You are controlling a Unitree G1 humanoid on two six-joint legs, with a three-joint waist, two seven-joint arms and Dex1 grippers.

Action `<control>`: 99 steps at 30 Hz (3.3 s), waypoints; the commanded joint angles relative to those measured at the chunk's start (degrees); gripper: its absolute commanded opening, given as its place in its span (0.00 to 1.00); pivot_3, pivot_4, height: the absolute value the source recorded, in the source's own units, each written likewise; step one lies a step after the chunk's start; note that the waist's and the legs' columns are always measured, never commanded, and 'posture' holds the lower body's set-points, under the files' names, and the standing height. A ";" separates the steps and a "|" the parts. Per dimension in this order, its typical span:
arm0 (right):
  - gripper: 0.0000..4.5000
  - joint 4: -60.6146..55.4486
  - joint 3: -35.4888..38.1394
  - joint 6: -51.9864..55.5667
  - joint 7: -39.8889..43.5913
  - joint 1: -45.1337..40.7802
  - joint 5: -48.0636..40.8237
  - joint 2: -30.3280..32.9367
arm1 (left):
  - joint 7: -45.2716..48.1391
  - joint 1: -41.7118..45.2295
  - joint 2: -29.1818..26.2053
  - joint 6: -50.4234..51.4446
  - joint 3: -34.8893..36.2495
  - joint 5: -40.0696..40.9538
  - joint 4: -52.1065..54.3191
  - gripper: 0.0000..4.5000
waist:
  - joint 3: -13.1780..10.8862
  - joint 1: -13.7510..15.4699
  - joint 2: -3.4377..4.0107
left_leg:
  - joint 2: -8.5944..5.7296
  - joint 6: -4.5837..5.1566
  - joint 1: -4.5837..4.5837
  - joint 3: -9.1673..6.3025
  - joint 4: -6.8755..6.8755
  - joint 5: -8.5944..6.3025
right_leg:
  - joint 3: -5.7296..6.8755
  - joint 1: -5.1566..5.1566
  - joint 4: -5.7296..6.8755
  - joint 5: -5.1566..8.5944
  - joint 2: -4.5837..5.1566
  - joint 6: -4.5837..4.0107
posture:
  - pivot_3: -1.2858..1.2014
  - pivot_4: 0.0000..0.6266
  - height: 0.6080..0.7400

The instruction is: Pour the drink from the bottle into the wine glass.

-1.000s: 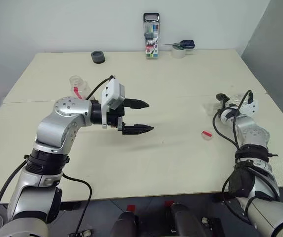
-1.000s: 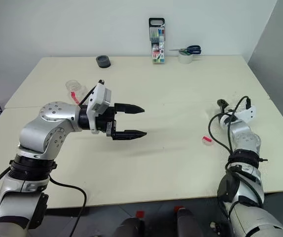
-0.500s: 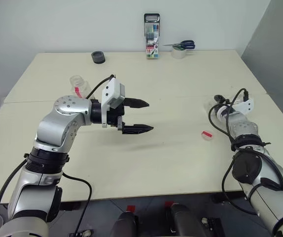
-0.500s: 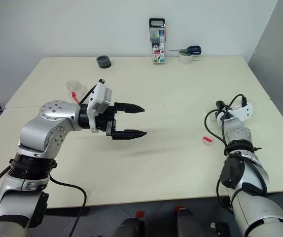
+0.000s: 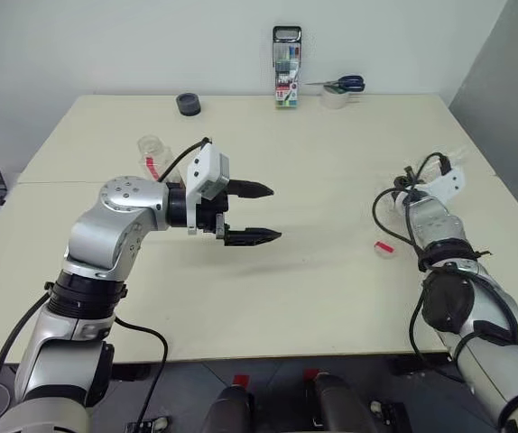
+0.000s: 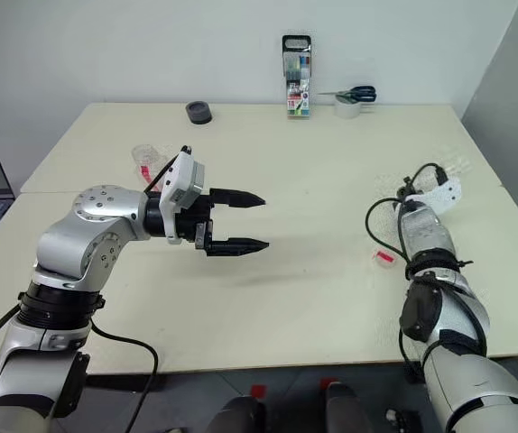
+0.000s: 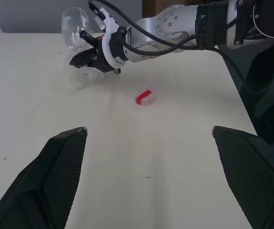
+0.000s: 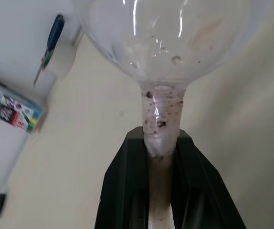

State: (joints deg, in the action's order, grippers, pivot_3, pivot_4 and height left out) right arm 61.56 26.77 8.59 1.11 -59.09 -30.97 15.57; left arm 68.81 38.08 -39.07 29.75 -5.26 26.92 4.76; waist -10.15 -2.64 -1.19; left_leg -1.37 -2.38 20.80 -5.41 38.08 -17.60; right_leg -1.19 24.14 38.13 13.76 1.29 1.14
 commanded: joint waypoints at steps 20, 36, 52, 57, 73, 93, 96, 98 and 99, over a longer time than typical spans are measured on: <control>0.05 -35.21 -19.28 3.31 2.76 27.89 20.50 -6.12 | -18.32 -20.10 1.21 6.99 10.54 5.84 18.64 1.00 | 0.14 0.14 -0.01 | 0.05 -0.19 0.00 -0.31 -0.02 0.10 | 0.07 -0.06 -0.05 0.00 0.05 -0.01 | 0.52 0.24 1.00; 0.05 -33.43 -27.68 -4.55 9.26 21.11 26.65 -11.26 | -23.81 -23.00 1.47 7.06 13.52 6.23 21.79 1.00 | 0.52 -1.56 -0.07 | 0.10 -0.01 -0.31 -0.06 -0.10 -0.01 | -0.17 -0.05 -0.01 -0.07 -0.10 -0.15 | 0.52 0.24 1.00; 0.05 10.47 -27.09 -25.68 13.84 -7.22 30.51 -22.84 | -42.47 -48.55 4.60 13.97 37.50 11.03 42.17 1.00 | 0.42 -0.18 0.05 | 0.17 -0.29 0.03 -0.33 -0.11 0.06 | 0.00 0.14 -0.22 -0.14 0.01 -0.33 | 0.52 0.24 1.00; 0.05 11.85 -26.23 -26.12 14.89 -7.35 30.47 -23.52 | -44.92 -50.02 5.02 13.71 38.64 11.81 43.22 1.00 | 0.41 -0.30 0.06 | 0.18 -0.30 -0.01 -0.40 -0.12 0.07 | 0.09 0.10 -0.15 -0.14 -0.01 -0.34 | 0.52 0.24 1.00; 0.05 12.80 -27.36 -30.72 13.35 -2.15 34.10 -25.83 | -45.17 -44.07 1.04 14.68 36.29 13.66 39.23 1.00 | 0.41 -0.65 0.06 | 0.17 -0.33 -0.01 -0.39 -0.13 0.09 | 0.10 0.11 -0.14 -0.14 -0.06 -0.34 | 0.52 0.24 1.00; 0.56 13.27 -26.01 -27.97 14.81 0.03 33.75 -26.48 | -44.17 -41.80 -0.88 15.97 33.61 15.79 37.51 1.00 | 0.41 -0.67 0.06 | 0.18 -0.34 -0.03 -0.40 -0.14 0.09 | 0.10 0.11 -0.13 -0.14 -0.06 -0.34 | 0.52 0.24 1.00; 0.80 12.97 -26.19 -28.38 15.01 0.45 33.99 -26.18 | -43.37 -41.76 -0.84 15.16 32.99 15.20 36.34 1.00 | 0.41 -0.67 0.06 | 0.18 -0.34 -0.03 -0.40 -0.14 0.09 | 0.10 0.11 -0.13 -0.14 -0.06 -0.35 | 0.52 0.24 1.00; 0.95 12.70 -26.20 -28.63 15.55 0.93 33.94 -25.84 | -42.68 -42.03 -0.91 14.41 32.91 14.70 35.52 1.00 | 0.41 -0.68 0.06 | 0.17 -0.34 -0.03 -0.40 -0.14 0.09 | 0.10 0.11 -0.13 -0.14 -0.07 -0.35 | 0.52 0.24 1.00; 1.00 12.61 -26.15 -28.67 15.81 1.08 33.87 -25.71 | -42.50 -42.04 -0.91 14.24 32.85 14.56 35.33 1.00 | 0.41 -0.68 0.06 | 0.17 -0.34 -0.03 -0.40 -0.14 0.09 | 0.11 0.11 -0.13 -0.14 -0.07 -0.35 | 0.52 0.24 1.00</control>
State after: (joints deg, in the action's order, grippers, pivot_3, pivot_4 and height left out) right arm 75.50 0.17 -18.95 16.24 -58.82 3.30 -8.17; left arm 25.79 -4.09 -39.21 45.63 27.16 41.64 39.69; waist -9.74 -3.32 -1.13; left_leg -1.20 -2.72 20.78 -5.81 37.94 -17.51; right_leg -1.09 24.25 38.00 13.62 1.22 0.79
